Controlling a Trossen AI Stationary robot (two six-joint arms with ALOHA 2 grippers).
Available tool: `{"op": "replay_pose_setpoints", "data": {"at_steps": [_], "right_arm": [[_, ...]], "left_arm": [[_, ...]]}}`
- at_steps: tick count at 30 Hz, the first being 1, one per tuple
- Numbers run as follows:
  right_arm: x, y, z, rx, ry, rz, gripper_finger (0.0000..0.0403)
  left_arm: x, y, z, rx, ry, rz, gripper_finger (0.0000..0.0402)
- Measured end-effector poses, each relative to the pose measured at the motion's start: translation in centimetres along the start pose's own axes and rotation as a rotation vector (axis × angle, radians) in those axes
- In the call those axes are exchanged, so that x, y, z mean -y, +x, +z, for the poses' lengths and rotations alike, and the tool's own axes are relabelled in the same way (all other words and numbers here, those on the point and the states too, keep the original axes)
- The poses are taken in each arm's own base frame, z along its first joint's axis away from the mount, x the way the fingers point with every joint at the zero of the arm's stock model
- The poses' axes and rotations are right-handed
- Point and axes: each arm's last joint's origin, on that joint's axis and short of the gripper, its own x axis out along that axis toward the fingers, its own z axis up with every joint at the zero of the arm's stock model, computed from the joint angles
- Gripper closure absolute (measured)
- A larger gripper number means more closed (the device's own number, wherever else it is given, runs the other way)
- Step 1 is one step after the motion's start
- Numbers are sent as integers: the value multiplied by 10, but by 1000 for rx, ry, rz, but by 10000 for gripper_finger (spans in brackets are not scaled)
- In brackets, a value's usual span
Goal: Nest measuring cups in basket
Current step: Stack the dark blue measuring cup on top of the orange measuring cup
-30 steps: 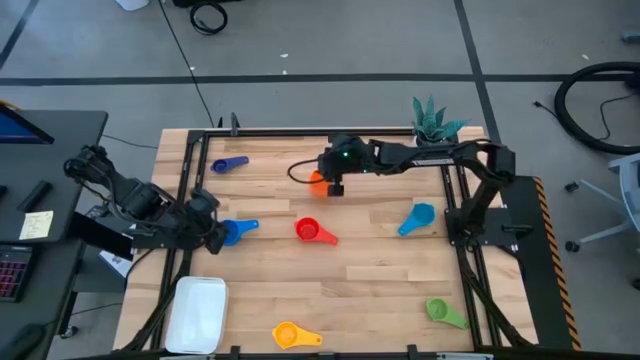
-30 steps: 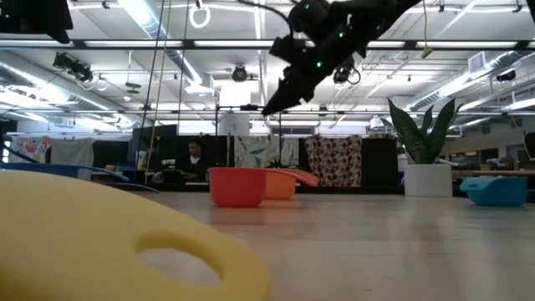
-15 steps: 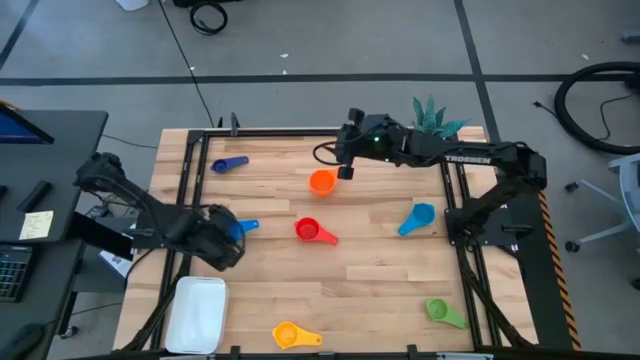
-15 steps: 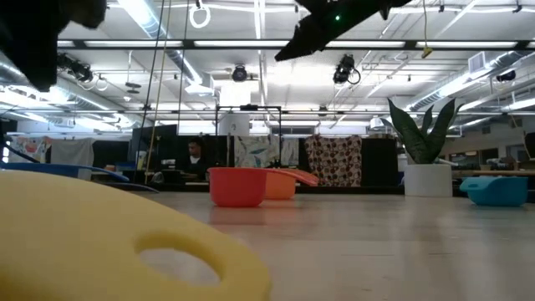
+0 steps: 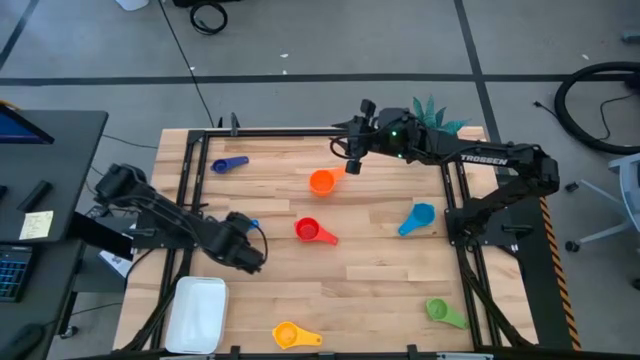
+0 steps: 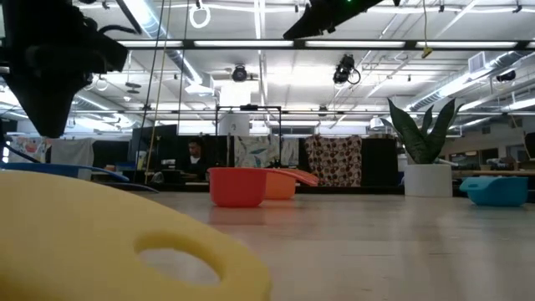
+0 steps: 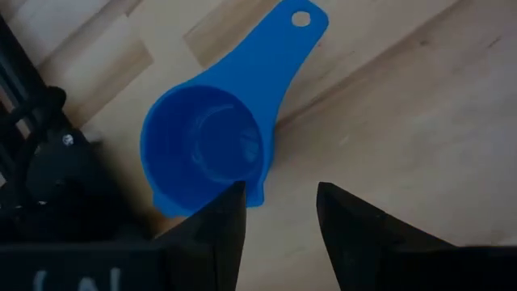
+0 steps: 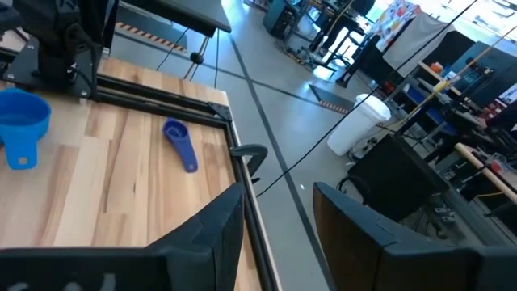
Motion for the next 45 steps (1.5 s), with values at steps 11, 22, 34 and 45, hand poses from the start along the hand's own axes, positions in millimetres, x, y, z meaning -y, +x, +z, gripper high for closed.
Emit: {"op": "replay_pose_setpoints", "data": {"at_steps": [11,22,34,45], "right_arm": [[1,-2,0,-6,-1,-21,247],[3,-1,-1,-11,-1,-28,247],[10,0,-4,-21,4,-48,247],[11,-1,-3,-30,6,-83,247]], "left_arm": [[17,17,-1,-6,109,22,244],[9,31,-8,-86,76,90,244],[0,64,-20,-146,82,66,252],[1,67,-14,-186,156,29,389]]}}
